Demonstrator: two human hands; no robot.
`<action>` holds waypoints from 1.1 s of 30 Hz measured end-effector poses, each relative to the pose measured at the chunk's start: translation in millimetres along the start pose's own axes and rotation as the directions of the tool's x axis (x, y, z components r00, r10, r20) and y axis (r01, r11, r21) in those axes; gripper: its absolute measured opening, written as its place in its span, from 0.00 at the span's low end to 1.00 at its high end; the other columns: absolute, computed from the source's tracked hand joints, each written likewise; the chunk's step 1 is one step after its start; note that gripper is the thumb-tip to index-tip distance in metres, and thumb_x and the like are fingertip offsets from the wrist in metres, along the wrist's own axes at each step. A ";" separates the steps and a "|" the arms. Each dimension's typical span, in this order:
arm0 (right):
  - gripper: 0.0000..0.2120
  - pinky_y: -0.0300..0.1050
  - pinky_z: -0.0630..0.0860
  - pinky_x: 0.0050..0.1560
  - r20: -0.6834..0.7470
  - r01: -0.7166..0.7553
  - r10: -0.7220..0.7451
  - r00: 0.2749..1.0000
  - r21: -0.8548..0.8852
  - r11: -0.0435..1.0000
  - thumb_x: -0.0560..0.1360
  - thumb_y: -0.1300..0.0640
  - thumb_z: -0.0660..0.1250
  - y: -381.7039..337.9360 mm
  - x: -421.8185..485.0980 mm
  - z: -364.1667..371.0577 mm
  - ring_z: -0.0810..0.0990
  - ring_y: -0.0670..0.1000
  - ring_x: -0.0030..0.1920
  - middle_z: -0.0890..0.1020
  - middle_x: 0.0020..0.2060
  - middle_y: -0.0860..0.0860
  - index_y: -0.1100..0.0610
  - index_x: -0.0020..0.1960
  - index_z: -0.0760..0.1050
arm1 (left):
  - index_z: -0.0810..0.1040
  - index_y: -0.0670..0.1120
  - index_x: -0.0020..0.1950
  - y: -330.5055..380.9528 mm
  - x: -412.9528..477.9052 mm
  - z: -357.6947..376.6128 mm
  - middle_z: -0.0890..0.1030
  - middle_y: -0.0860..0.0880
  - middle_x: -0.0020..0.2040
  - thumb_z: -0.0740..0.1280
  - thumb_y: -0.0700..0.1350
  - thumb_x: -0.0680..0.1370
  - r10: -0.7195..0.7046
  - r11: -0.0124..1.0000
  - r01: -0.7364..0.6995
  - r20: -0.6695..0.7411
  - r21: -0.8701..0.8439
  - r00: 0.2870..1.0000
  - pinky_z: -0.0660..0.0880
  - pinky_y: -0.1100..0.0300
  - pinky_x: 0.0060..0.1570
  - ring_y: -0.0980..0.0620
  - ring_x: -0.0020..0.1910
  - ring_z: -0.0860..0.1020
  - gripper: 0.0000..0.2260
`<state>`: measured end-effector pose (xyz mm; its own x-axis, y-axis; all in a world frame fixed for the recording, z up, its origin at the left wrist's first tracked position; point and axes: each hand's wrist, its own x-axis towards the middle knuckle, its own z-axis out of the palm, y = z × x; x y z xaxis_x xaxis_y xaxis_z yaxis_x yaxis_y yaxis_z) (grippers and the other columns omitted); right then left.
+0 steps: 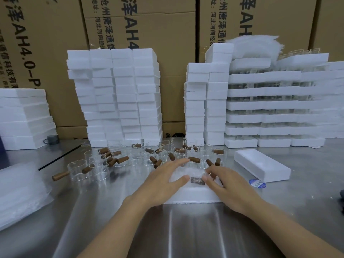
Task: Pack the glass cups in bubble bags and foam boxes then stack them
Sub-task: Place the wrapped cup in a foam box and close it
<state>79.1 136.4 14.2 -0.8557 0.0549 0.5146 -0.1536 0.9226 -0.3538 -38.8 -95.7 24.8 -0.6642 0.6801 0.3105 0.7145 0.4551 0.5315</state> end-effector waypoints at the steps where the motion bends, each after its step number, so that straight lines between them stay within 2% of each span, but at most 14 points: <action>1: 0.12 0.36 0.66 0.40 -0.010 -0.001 0.001 1.000 0.012 1.000 0.83 0.34 0.56 0.9 -0.1 -0.4 0.75 0.36 0.47 0.78 0.45 0.34 0.38 0.50 0.73 | 0.58 0.81 0.76 3.1 -1.5 0.5 0.65 0.67 0.81 0.58 0.71 0.82 0.054 0.996 -0.050 -0.041 0.077 0.998 0.59 0.51 0.77 0.60 0.81 0.61 0.22; 3: 0.12 0.36 0.68 0.41 -0.037 -0.004 0.005 0.999 0.029 1.000 0.82 0.34 0.57 3.0 -0.5 -2.1 0.75 0.36 0.47 0.79 0.45 0.35 0.38 0.55 0.74 | 0.57 0.82 0.76 11.4 -2.0 2.0 0.61 0.68 0.82 0.55 0.70 0.83 0.124 0.982 -0.113 -0.065 0.151 0.990 0.56 0.51 0.77 0.62 0.82 0.59 0.21; 6: 0.08 0.37 0.73 0.44 -0.063 -0.007 0.010 0.998 0.049 0.999 0.82 0.38 0.60 3.0 0.1 -4.7 0.77 0.41 0.45 0.79 0.47 0.35 0.36 0.60 0.72 | 0.66 0.77 0.76 13.7 -2.1 4.3 0.62 0.68 0.82 0.54 0.68 0.85 0.136 0.971 -0.129 -0.021 0.201 0.990 0.57 0.51 0.79 0.61 0.81 0.59 0.19; 9: 0.06 0.37 0.74 0.44 -0.070 -0.007 0.010 0.998 0.045 0.999 0.83 0.43 0.63 0.7 -0.4 -4.9 0.76 0.44 0.45 0.78 0.47 0.35 0.36 0.59 0.71 | 0.74 0.67 0.76 11.0 -2.4 6.8 0.68 0.63 0.80 0.56 0.62 0.87 0.125 0.970 -0.124 0.008 0.209 0.992 0.58 0.55 0.78 0.60 0.79 0.62 0.17; 12: 0.03 0.36 0.71 0.43 -0.073 0.020 -0.017 0.997 0.036 0.999 0.83 0.45 0.62 -2.7 -0.3 -4.8 0.76 0.45 0.45 0.78 0.46 0.36 0.38 0.56 0.73 | 0.76 0.64 0.73 16.3 -1.3 11.5 0.73 0.63 0.73 0.57 0.60 0.88 0.121 0.962 -0.111 -0.025 0.250 0.992 0.67 0.55 0.71 0.57 0.71 0.70 0.16; 16: 0.10 0.35 0.70 0.46 -0.029 0.034 -0.033 0.999 0.012 0.999 0.82 0.39 0.61 -4.7 1.3 -3.2 0.74 0.41 0.50 0.78 0.47 0.36 0.40 0.52 0.79 | 0.78 0.63 0.69 25.5 0.0 15.6 0.75 0.62 0.66 0.55 0.60 0.87 0.098 0.942 -0.071 -0.068 0.328 0.993 0.72 0.50 0.64 0.54 0.63 0.73 0.15; 20: 0.15 0.39 0.73 0.52 -0.024 0.010 -0.011 1.000 -0.033 0.999 0.81 0.36 0.57 3.8 2.8 -5.3 0.75 0.40 0.53 0.78 0.49 0.36 0.40 0.55 0.81 | 0.77 0.62 0.68 27.6 -0.4 17.3 0.75 0.60 0.66 0.55 0.60 0.88 0.090 0.930 -0.058 -0.073 0.362 0.993 0.72 0.48 0.64 0.52 0.62 0.73 0.14; 22: 0.14 0.45 0.74 0.59 -0.105 -0.056 0.044 0.994 -0.114 0.992 0.82 0.39 0.60 14.7 5.9 -9.6 0.74 0.41 0.58 0.79 0.55 0.38 0.41 0.59 0.81 | 0.76 0.62 0.68 26.2 -1.6 17.0 0.75 0.60 0.67 0.54 0.59 0.88 0.087 0.931 -0.057 -0.068 0.359 0.994 0.72 0.47 0.66 0.53 0.63 0.73 0.14; 23: 0.13 0.48 0.73 0.62 -0.164 -0.128 0.100 0.981 -0.164 0.978 0.81 0.41 0.63 22.6 6.9 -12.7 0.74 0.45 0.62 0.79 0.59 0.41 0.43 0.61 0.80 | 0.76 0.63 0.68 25.7 -2.0 17.0 0.75 0.60 0.67 0.54 0.60 0.88 0.085 0.938 -0.057 -0.067 0.343 0.994 0.71 0.47 0.67 0.53 0.64 0.72 0.15; 26: 0.19 0.55 0.65 0.69 -0.291 -0.428 0.337 0.896 -0.357 0.830 0.80 0.45 0.66 46.2 4.3 -23.3 0.68 0.55 0.71 0.75 0.69 0.48 0.46 0.69 0.75 | 0.75 0.64 0.73 24.9 -5.2 16.8 0.73 0.62 0.70 0.51 0.61 0.88 0.082 0.970 -0.052 -0.119 0.237 0.990 0.69 0.49 0.72 0.56 0.69 0.71 0.18; 30: 0.25 0.58 0.56 0.75 -0.276 -0.645 0.589 0.759 -0.434 0.629 0.77 0.45 0.64 72.1 -7.0 -33.9 0.60 0.56 0.77 0.67 0.76 0.51 0.47 0.74 0.67 | 0.73 0.64 0.76 23.7 -4.2 16.5 0.72 0.65 0.70 0.52 0.63 0.88 0.104 0.979 -0.043 -0.311 0.197 0.945 0.64 0.57 0.70 0.62 0.70 0.68 0.19; 33: 0.24 0.57 0.55 0.76 -0.259 -0.686 0.647 0.718 -0.425 0.591 0.77 0.45 0.66 77.5 -7.3 -36.9 0.59 0.56 0.77 0.67 0.76 0.51 0.49 0.72 0.68 | 0.74 0.65 0.73 24.2 -1.3 20.3 0.73 0.64 0.67 0.57 0.65 0.85 0.028 0.987 0.025 -0.329 0.156 0.944 0.66 0.56 0.68 0.60 0.69 0.68 0.18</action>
<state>91.7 221.6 11.9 -0.5854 0.7348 0.3426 0.7060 0.6698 -0.2301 -16.1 -73.9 21.3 -0.6795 0.4654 0.5671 0.7230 0.5561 0.4099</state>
